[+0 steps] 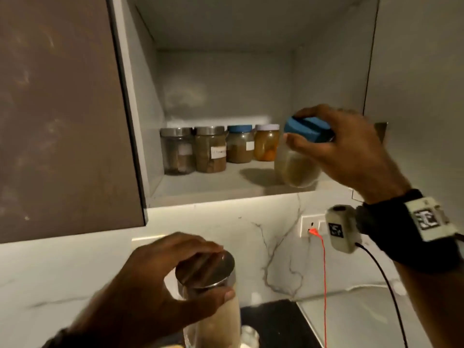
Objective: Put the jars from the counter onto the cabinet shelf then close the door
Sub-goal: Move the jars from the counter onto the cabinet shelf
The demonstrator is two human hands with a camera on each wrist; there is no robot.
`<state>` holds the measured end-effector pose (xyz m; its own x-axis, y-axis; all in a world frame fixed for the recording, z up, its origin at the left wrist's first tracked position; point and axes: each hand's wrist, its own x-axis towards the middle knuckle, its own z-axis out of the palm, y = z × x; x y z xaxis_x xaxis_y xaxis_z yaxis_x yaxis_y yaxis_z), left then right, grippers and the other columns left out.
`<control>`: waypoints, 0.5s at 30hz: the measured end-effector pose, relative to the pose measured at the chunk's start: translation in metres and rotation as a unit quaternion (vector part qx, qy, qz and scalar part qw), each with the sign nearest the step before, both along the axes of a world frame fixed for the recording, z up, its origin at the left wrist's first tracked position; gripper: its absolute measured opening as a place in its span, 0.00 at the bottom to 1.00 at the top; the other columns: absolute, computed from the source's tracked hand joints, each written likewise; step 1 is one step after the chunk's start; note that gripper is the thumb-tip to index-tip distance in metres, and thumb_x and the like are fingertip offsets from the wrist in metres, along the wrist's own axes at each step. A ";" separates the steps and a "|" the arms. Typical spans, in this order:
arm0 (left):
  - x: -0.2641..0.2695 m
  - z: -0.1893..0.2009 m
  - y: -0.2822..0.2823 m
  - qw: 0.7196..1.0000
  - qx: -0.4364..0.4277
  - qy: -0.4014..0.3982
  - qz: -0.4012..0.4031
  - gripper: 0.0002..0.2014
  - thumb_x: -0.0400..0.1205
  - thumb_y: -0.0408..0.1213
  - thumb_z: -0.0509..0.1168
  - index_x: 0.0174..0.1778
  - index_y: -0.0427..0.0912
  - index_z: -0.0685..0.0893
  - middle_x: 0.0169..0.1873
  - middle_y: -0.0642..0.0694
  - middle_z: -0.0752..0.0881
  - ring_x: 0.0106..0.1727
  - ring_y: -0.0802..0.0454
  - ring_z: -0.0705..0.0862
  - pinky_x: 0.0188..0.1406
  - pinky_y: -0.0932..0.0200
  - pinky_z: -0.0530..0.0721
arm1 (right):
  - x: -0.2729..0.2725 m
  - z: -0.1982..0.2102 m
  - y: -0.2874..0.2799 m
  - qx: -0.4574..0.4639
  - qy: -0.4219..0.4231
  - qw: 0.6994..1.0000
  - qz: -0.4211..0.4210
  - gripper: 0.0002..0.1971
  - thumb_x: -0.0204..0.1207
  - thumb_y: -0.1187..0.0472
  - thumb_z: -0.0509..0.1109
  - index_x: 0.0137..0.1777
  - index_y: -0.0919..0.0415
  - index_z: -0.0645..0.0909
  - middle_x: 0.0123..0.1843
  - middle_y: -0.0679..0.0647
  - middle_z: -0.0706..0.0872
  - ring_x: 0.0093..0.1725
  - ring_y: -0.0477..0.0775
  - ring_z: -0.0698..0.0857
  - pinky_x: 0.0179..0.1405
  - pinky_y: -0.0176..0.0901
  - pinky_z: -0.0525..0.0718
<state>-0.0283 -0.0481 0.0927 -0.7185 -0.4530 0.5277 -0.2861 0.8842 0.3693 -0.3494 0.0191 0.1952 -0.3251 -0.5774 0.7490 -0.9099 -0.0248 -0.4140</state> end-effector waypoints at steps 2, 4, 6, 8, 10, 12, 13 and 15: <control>-0.007 0.029 0.007 1.000 -0.012 0.024 0.012 0.29 0.65 0.75 0.73 0.62 0.74 0.85 0.57 0.75 0.87 0.60 0.69 0.87 0.49 0.73 0.84 | -0.009 0.003 -0.013 0.019 -0.002 1.000 -0.024 0.37 0.68 0.29 0.71 0.76 0.43 0.80 0.68 0.56 0.83 0.64 0.58 0.84 0.64 0.59 0.90; -0.014 0.058 0.012 0.997 -0.049 0.053 0.031 0.29 0.64 0.76 0.71 0.61 0.75 0.85 0.56 0.76 0.87 0.58 0.70 0.87 0.47 0.70 0.82 | -0.018 0.002 -0.022 0.024 -0.009 0.999 -0.032 0.40 0.65 0.22 0.67 0.75 0.40 0.80 0.63 0.54 0.80 0.65 0.61 0.82 0.63 0.65 0.89; -0.022 0.087 0.014 0.994 -0.062 0.083 0.045 0.29 0.64 0.77 0.68 0.61 0.74 0.86 0.56 0.77 0.87 0.58 0.73 0.85 0.48 0.69 0.81 | -0.024 0.000 -0.027 0.028 -0.013 0.999 -0.040 0.39 0.66 0.22 0.67 0.75 0.39 0.80 0.60 0.51 0.77 0.68 0.61 0.78 0.64 0.63 0.85; -0.034 0.112 0.012 0.990 -0.071 0.108 0.056 0.29 0.65 0.77 0.67 0.60 0.71 0.86 0.56 0.75 0.87 0.57 0.75 0.84 0.49 0.68 0.81 | -0.027 -0.002 -0.031 0.036 -0.018 0.998 -0.050 0.35 0.71 0.25 0.70 0.76 0.39 0.79 0.61 0.52 0.77 0.71 0.60 0.73 0.61 0.54 0.77; -0.049 0.135 0.008 0.986 -0.075 0.131 0.066 0.27 0.67 0.77 0.68 0.58 0.69 0.87 0.55 0.72 0.88 0.55 0.74 0.85 0.46 0.68 0.83 | -0.026 -0.003 -0.032 0.036 -0.025 0.998 -0.048 0.32 0.75 0.27 0.71 0.76 0.40 0.79 0.65 0.55 0.79 0.71 0.59 0.71 0.58 0.50 0.71; -0.068 0.155 0.000 0.984 -0.065 0.149 0.076 0.25 0.70 0.74 0.70 0.56 0.65 0.88 0.53 0.66 0.90 0.53 0.70 0.87 0.44 0.67 0.87 | -0.027 -0.004 -0.034 0.034 -0.033 0.998 -0.035 0.31 0.76 0.27 0.70 0.76 0.40 0.80 0.67 0.57 0.79 0.72 0.58 0.71 0.57 0.49 0.70; -0.078 0.165 -0.006 0.983 -0.068 0.145 0.087 0.25 0.70 0.73 0.71 0.56 0.63 0.88 0.53 0.64 0.90 0.53 0.67 0.88 0.46 0.65 0.87 | -0.029 -0.004 -0.036 0.033 -0.037 0.998 -0.031 0.31 0.76 0.27 0.70 0.75 0.39 0.79 0.68 0.57 0.79 0.72 0.58 0.71 0.57 0.49 0.70; -0.095 0.183 -0.023 0.983 -0.077 0.113 0.120 0.27 0.70 0.72 0.70 0.59 0.60 0.87 0.55 0.62 0.90 0.54 0.66 0.86 0.48 0.66 0.82 | -0.030 -0.004 -0.040 0.035 -0.044 0.998 -0.026 0.30 0.75 0.26 0.69 0.74 0.38 0.79 0.69 0.57 0.78 0.72 0.59 0.71 0.57 0.51 0.72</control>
<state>-0.1229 -0.0708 0.2758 -0.4574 -0.4978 0.7369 -0.4199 0.8513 0.3145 -0.3796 -0.0212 0.1908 -0.4189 -0.6082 0.6742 -0.8694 0.0543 -0.4912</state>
